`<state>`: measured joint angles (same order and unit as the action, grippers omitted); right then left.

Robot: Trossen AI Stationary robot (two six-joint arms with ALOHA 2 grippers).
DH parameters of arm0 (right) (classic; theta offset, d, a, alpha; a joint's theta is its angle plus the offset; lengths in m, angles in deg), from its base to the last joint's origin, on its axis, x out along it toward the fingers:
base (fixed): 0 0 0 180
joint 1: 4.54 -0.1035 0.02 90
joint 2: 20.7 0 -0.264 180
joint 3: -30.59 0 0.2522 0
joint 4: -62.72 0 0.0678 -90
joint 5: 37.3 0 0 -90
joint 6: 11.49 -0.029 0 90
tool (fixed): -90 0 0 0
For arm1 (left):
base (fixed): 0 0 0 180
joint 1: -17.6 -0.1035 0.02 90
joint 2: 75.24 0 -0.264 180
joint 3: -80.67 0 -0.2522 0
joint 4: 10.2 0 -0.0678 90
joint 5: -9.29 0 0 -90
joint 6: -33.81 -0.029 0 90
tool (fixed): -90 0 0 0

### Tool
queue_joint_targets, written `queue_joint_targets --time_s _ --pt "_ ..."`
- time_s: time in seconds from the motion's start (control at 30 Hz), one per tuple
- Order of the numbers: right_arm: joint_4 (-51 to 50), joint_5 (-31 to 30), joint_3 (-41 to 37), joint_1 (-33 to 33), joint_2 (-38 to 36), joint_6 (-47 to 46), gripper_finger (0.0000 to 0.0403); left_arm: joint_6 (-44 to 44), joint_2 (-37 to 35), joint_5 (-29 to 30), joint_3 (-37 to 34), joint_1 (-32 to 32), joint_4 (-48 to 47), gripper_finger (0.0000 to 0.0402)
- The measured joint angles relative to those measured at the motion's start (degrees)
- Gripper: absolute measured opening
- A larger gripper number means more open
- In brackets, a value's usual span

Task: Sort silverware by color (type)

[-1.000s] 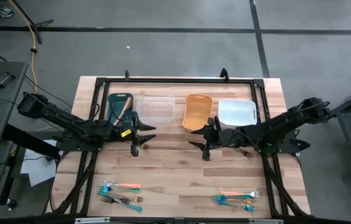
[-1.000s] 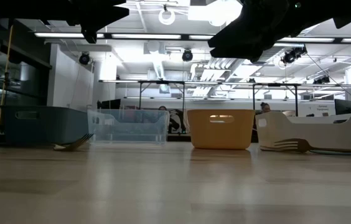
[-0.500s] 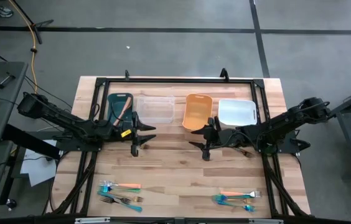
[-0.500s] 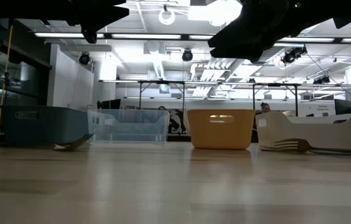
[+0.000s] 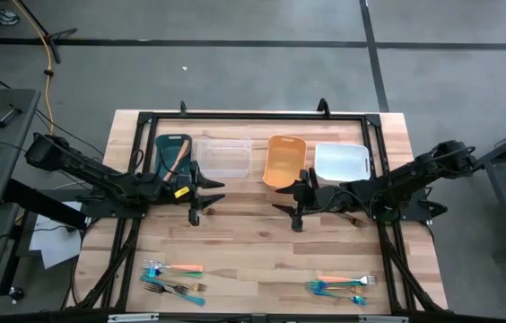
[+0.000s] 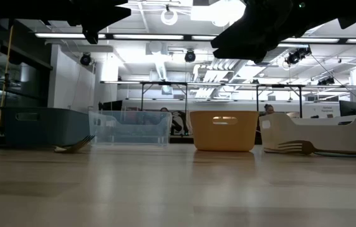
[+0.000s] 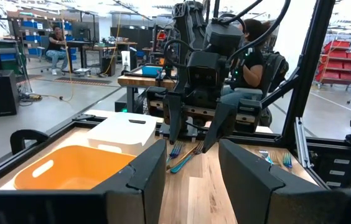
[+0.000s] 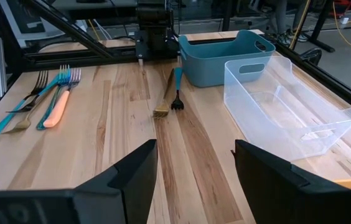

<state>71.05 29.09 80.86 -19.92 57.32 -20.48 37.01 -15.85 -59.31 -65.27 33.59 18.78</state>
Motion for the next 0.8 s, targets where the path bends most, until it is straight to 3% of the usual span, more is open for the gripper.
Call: queue_joint_targets --time_s 0.8 --pt "-0.7 0.0 0.0 0.0 0.0 0.5 0.0208 0.0 0.0 0.0 0.0 0.0 0.0 0.0138"
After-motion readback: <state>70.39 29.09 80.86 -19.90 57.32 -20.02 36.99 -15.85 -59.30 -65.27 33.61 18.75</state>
